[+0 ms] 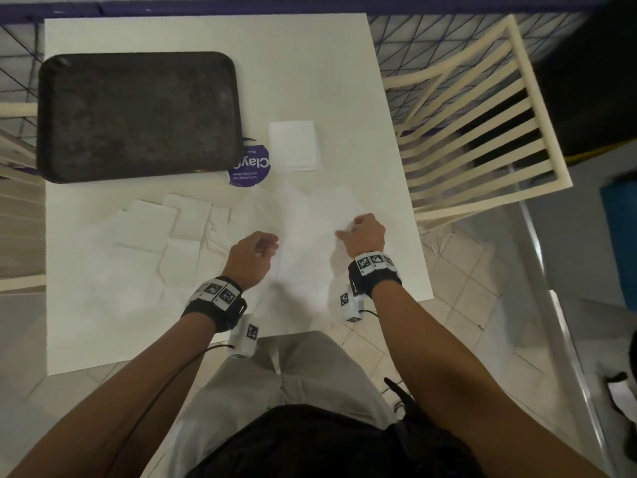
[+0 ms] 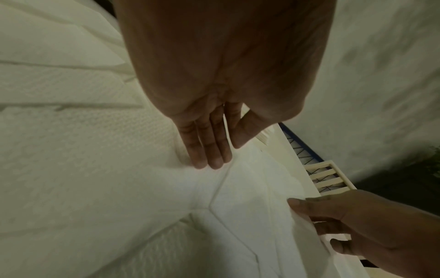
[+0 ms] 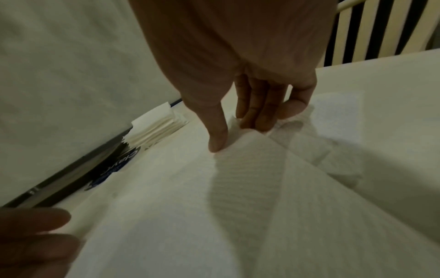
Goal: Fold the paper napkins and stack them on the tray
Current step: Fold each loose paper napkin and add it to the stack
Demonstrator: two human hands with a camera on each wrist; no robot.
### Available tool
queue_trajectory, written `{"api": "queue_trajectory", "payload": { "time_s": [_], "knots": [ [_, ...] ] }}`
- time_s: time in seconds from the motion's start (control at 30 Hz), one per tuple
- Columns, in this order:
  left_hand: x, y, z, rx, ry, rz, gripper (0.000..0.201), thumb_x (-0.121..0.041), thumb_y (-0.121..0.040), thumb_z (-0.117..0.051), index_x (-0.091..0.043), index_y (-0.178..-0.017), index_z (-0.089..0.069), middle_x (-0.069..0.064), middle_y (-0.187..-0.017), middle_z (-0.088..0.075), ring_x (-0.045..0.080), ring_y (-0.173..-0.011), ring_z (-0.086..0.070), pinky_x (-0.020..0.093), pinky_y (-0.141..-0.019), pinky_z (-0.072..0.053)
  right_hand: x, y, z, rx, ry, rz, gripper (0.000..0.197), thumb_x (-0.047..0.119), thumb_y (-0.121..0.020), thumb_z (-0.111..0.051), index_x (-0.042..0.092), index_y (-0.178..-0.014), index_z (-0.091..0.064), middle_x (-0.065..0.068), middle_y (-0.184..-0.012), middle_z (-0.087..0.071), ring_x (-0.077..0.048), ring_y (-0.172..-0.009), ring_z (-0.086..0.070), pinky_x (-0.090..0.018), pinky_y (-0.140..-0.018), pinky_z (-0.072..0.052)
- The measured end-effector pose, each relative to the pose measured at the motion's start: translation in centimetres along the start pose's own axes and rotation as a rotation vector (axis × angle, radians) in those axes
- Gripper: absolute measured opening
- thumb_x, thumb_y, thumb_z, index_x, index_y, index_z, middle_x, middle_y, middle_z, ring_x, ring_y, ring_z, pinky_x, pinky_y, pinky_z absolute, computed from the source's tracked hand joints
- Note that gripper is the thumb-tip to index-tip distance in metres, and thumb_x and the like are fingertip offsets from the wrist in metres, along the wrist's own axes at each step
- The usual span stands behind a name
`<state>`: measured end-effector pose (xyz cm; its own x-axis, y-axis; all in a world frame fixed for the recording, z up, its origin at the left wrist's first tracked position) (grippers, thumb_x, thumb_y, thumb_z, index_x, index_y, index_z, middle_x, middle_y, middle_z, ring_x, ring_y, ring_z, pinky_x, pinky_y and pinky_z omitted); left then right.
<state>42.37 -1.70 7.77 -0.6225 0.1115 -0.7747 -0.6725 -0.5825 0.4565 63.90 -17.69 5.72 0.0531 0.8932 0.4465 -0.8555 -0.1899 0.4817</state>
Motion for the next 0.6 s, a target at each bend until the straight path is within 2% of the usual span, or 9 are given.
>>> {"api": "queue_trajectory", "payload": {
  "time_s": [0.07, 0.17, 0.23, 0.3, 0.37, 0.43, 0.53, 0.6],
  "knots": [
    [0.1, 0.0, 0.1, -0.001, 0.008, 0.003, 0.023, -0.009, -0.097, -0.057, -0.02, -0.112, -0.07, -0.009, -0.101, -0.076, 0.008, -0.099, -0.071, 0.036, -0.096, -0.057, 0.0, -0.1, 0.2, 0.01, -0.078, -0.039, 0.052, 0.026, -0.075, -0.087, 0.016, -0.117, -0.058, -0.005, -0.109, -0.068, -0.023, -0.104, -0.065, -0.034, -0.09, -0.053],
    [0.0, 0.1, 0.0, 0.003, 0.014, 0.013, 0.022, -0.01, -0.097, -0.056, -0.021, -0.111, -0.07, -0.009, -0.101, -0.076, 0.01, -0.1, -0.071, 0.033, -0.092, -0.057, 0.2, 0.3, 0.6, 0.027, -0.176, -0.046, 0.055, 0.022, -0.077, -0.086, 0.015, -0.122, -0.055, -0.005, -0.107, -0.068, -0.019, -0.091, -0.062, -0.025, -0.074, -0.045],
    [-0.3, 0.2, 0.0, 0.002, 0.018, 0.014, 0.024, -0.009, -0.097, -0.055, -0.022, -0.11, -0.07, -0.008, -0.1, -0.076, 0.014, -0.1, -0.07, 0.028, -0.087, -0.057, 0.4, 0.5, 0.8, 0.037, -0.182, -0.003, 0.051, 0.025, -0.078, -0.085, 0.015, -0.12, -0.058, -0.001, -0.1, -0.068, -0.016, -0.09, -0.06, -0.024, -0.075, -0.043],
    [-0.7, 0.2, -0.1, -0.004, 0.028, 0.006, 0.025, -0.007, -0.096, -0.055, -0.022, -0.109, -0.07, -0.009, -0.099, -0.076, 0.015, -0.097, -0.07, 0.029, -0.087, -0.056, 0.8, 0.8, 1.2, 0.058, -0.164, 0.065, 0.04, 0.029, -0.079, -0.084, 0.011, -0.11, -0.065, 0.003, -0.091, -0.066, -0.016, -0.093, -0.062, -0.023, -0.078, -0.042],
    [-1.0, 0.1, -0.1, -0.019, 0.045, 0.001, 0.024, -0.008, -0.096, -0.056, -0.023, -0.11, -0.069, -0.01, -0.098, -0.076, 0.013, -0.096, -0.07, 0.035, -0.091, -0.057, 1.4, 1.2, 1.5, 0.12, -0.213, 0.12, 0.034, 0.03, -0.08, -0.083, 0.008, -0.102, -0.07, 0.003, -0.092, -0.065, -0.016, -0.09, -0.06, -0.022, -0.08, -0.042],
    [-1.4, -0.1, 0.0, -0.042, 0.072, 0.002, 0.02, -0.015, -0.097, -0.06, -0.023, -0.114, -0.068, -0.009, -0.102, -0.075, 0.013, -0.097, -0.07, 0.041, -0.094, -0.058, 2.2, 1.6, 1.5, 0.198, -0.261, 0.167, 0.03, 0.034, -0.078, -0.084, 0.014, -0.095, -0.07, 0.003, -0.095, -0.064, -0.014, -0.088, -0.059, -0.024, -0.081, -0.043],
    [-2.5, -0.3, 0.3, -0.04, 0.098, -0.023, 0.033, -0.026, -0.098, -0.068, -0.018, -0.129, -0.062, -0.006, -0.115, -0.071, 0.013, -0.105, -0.067, 0.044, -0.097, -0.057, 3.3, 1.8, 1.4, 0.291, -0.342, 0.231, 0.038, 0.039, -0.073, -0.086, 0.014, -0.073, -0.057, 0.003, -0.077, -0.056, -0.015, -0.071, -0.052, -0.034, -0.072, -0.046],
    [-3.3, -0.5, 0.7, -0.016, 0.148, -0.002, 0.05, -0.034, -0.096, -0.071, -0.015, -0.14, -0.055, -0.004, -0.124, -0.068, 0.015, -0.113, -0.065, 0.044, -0.102, -0.055, 4.3, 2.4, 1.7, 0.332, -0.402, 0.258, 0.045, 0.035, -0.077, -0.085, 0.019, -0.064, -0.045, 0.009, -0.064, -0.043, -0.014, -0.06, -0.041, -0.03, -0.063, -0.036]
  ]
}}
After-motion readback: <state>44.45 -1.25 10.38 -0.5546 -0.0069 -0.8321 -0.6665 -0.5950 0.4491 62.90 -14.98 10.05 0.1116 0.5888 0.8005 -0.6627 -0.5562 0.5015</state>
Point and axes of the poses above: each hand's wrist, its own y-axis away from the middle knuckle, its own z-axis out of the back of the hand, x = y × z, the point moved 2 cm from there along -y, towards the middle knuckle
